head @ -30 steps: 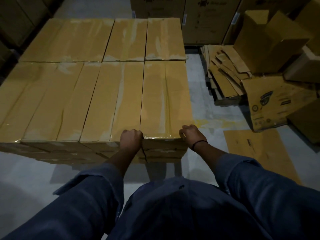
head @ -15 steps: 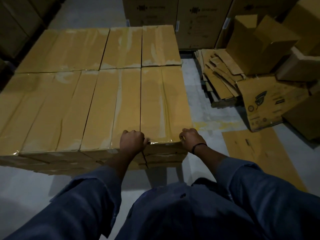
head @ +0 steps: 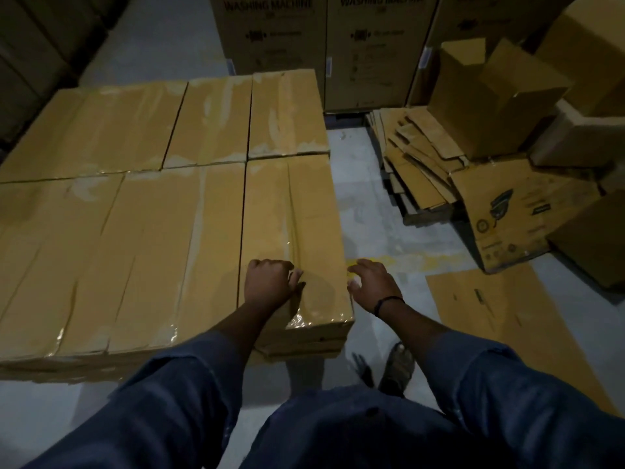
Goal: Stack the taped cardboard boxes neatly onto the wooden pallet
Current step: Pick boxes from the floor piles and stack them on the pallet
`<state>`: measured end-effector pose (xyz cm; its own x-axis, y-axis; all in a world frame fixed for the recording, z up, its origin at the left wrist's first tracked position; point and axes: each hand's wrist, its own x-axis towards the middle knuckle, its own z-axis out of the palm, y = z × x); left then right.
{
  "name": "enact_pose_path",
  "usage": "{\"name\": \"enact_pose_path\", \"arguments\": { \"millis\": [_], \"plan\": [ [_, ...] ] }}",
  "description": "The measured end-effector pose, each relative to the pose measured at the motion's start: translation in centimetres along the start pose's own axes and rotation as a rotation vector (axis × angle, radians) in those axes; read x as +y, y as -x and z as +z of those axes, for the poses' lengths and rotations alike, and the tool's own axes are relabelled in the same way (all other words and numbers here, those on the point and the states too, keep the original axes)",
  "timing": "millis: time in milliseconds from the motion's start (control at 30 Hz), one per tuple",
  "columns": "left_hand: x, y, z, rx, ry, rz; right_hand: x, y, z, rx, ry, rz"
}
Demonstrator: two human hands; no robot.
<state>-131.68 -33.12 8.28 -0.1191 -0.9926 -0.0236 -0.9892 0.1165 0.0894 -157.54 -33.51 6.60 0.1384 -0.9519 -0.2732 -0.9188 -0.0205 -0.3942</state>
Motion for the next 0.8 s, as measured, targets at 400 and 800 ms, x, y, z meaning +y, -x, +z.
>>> {"name": "enact_pose_path", "arguments": {
  "millis": [400, 800],
  "plan": [
    [6.6, -15.2, -2.6, 0.094, 0.089, -0.358, 9.6, -12.8, -13.8, -0.07, 0.094, -0.215],
    [4.3, -24.0, -3.8, 0.118, 0.065, -0.505, 6.8, -25.3, -17.9, -0.079, -0.027, -0.266]
  ]
}}
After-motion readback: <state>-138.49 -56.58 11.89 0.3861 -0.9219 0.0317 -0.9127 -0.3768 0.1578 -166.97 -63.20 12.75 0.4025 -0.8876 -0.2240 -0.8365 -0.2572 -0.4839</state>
